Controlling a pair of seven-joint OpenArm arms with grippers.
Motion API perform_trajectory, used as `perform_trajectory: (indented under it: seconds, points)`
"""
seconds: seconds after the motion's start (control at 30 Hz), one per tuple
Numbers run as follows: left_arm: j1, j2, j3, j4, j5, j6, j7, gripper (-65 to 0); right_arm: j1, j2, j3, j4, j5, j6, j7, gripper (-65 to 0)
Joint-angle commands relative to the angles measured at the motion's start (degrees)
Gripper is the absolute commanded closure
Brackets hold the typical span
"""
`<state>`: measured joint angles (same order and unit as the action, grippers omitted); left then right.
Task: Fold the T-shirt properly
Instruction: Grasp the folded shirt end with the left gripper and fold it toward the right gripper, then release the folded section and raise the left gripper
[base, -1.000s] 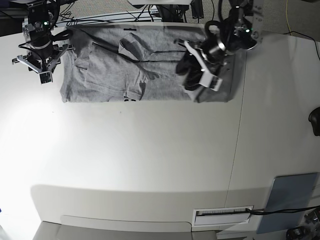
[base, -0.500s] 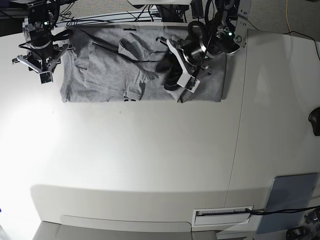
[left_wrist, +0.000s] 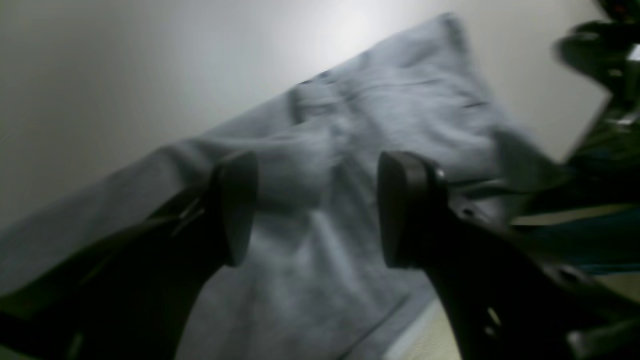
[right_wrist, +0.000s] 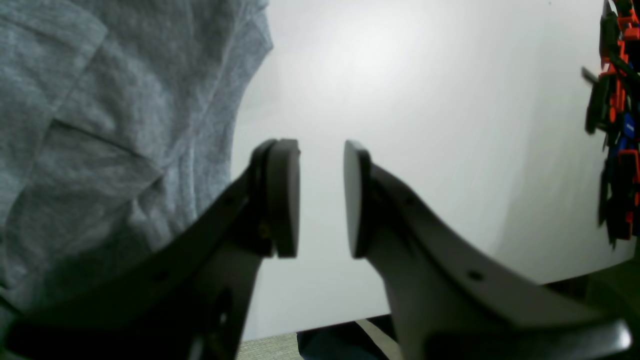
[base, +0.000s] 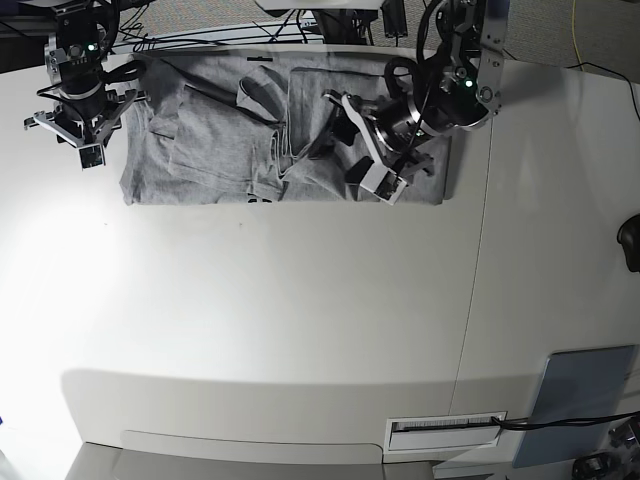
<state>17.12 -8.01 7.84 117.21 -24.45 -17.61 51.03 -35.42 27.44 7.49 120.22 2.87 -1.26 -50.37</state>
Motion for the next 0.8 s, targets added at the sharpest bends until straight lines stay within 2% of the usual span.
perform_trajectory:
  seconds: [0.0, 0.07, 0.1, 0.2, 0.23, 0.4, 0.6, 0.7, 0.77]
  points:
    - [-0.3, 0.1, 0.2, 0.9, 0.4, -0.2, -0.2, -38.2, 0.0, 0.7, 0.5, 0.9, -0.8, -0.3, 0.9, -15.8]
    - [0.0, 0.0, 0.3, 0.3, 1.6, -0.2, -0.3, -34.2, 0.0, 0.7, 0.5, 0.9, -0.8, -0.3, 0.9, -15.8]
    - [0.0, 0.0, 0.3, -0.5, 1.6, -0.3, -1.6, -29.1, 0.0, 0.7, 0.5, 0.9, -0.8, -0.3, 0.9, -15.8]
    - [0.0, 0.1, 1.0, -4.8, 1.6, -0.3, -5.8, -4.0, 0.0, 0.7, 0.5, 0.9, -0.8, -0.3, 0.8, -15.8]
    - [-0.1, 0.1, 1.5, -6.4, 1.8, -0.3, -7.0, 0.0, 0.0, 0.7, 0.5, 0.9, -0.8, -0.3, 0.8, -15.8]
    - [-1.0, 0.1, 4.6, -12.4, 8.0, -0.2, -7.8, 0.0, 0.0, 0.7, 0.5, 0.9, -0.8, -0.3, 0.7, -15.8]
    - [-2.6, 0.1, 9.0, -13.2, 8.2, 0.2, -11.6, 0.0, 0.0, 0.7, 0.5, 0.9, -0.8, -0.3, 0.7, -15.8]
    - [-5.5, 0.3, 12.5, -13.4, 8.5, 5.2, -12.2, 0.0, 0.0, 0.7, 0.5, 0.9, -0.8, -0.3, 0.7, -15.8]
    - [-7.8, 0.8, 14.5, -14.1, 10.1, 6.5, -12.2, 0.0, 0.0, 0.7, 0.5, 0.9, -0.8, -0.3, 0.7, -15.8]
